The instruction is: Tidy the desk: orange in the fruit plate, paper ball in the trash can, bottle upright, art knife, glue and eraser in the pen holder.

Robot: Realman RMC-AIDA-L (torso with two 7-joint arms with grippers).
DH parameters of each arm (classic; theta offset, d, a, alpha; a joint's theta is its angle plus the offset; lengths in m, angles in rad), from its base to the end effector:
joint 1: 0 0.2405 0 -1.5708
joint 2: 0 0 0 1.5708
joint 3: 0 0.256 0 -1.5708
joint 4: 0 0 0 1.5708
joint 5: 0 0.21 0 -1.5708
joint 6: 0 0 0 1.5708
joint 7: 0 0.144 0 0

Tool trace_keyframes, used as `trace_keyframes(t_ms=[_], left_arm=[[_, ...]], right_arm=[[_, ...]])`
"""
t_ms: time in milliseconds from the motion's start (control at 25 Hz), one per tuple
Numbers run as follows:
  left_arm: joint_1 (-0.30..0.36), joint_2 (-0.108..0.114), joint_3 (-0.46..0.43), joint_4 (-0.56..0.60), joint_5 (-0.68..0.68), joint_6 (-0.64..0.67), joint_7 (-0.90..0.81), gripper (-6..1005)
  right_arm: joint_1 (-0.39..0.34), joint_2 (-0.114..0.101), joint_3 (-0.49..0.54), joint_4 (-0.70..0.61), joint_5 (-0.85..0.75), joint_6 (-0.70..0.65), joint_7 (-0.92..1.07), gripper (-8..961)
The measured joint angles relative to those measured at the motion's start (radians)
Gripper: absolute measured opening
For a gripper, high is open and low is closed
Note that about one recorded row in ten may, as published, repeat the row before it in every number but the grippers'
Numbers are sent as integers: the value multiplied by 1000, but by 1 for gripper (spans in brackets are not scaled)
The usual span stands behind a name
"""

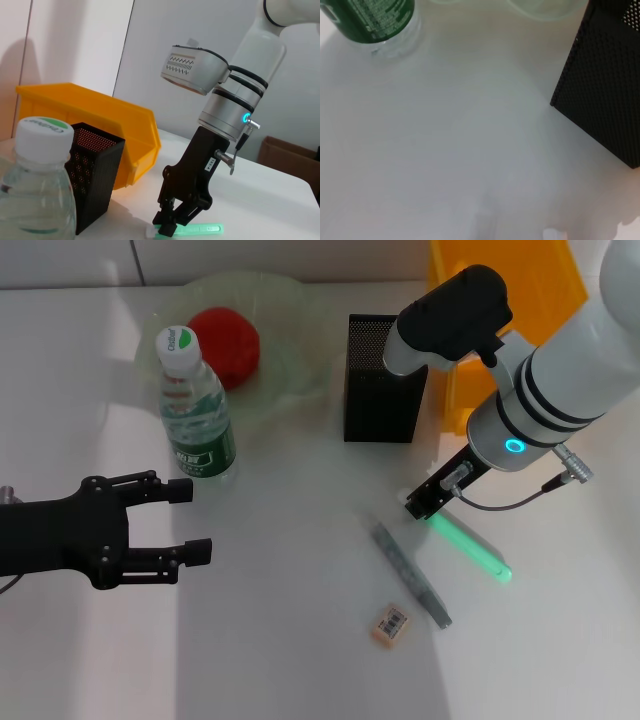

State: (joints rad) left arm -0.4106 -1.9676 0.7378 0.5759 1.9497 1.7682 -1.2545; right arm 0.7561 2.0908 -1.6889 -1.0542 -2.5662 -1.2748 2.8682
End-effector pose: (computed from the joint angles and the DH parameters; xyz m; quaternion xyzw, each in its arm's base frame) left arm -0.2991 0.2766 0.0279 -0.9445 -0.1929 -0.2560 0.0723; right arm 0.1655 0.3651 -0.0796 -0.8923 0.3604 -0.2005 0.1835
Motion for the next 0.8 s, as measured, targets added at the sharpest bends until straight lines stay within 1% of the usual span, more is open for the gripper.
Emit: trace_keyframes(t_ms=[120,280,440,520,560,600,680,720,760,800], left_arm=[[-1,0,-2,-1,0,0,0,847],[-1,-1,-3,-2,0,-2,3,847],[-1,-1,-3,-2,0,-3,4,846],[-1,-1,-3,-2,0,-3,4,846],[-1,-1,-3,-2,0,-4,2,846],[-1,-1,-3,-2,0,-4,2,846],[0,-1,-3,-2,0,-4,1,846],[-1,0,-3,-2,0,-4,1,846],[0,0,-3,-2,0,-4,0,846],[0,0,-3,-2,0,-4,0,846]], right_arm=[[-3,0,0,-5,1,0,-2,164],[-5,0,0,-12,2,-3,-4,156],[-37,-4,6,-87,2,-26,-5,160],[-64,-7,16,-166,2,-55,-5,163],[-92,-9,35,-251,2,-86,-7,165],[-92,-9,35,-251,2,-86,-7,167],[-129,-9,75,-355,2,-122,-14,171],[-150,-9,98,-415,2,-136,-18,173],[-197,-8,143,-533,4,-148,-28,175],[-197,-8,143,-533,4,-148,-28,177]])
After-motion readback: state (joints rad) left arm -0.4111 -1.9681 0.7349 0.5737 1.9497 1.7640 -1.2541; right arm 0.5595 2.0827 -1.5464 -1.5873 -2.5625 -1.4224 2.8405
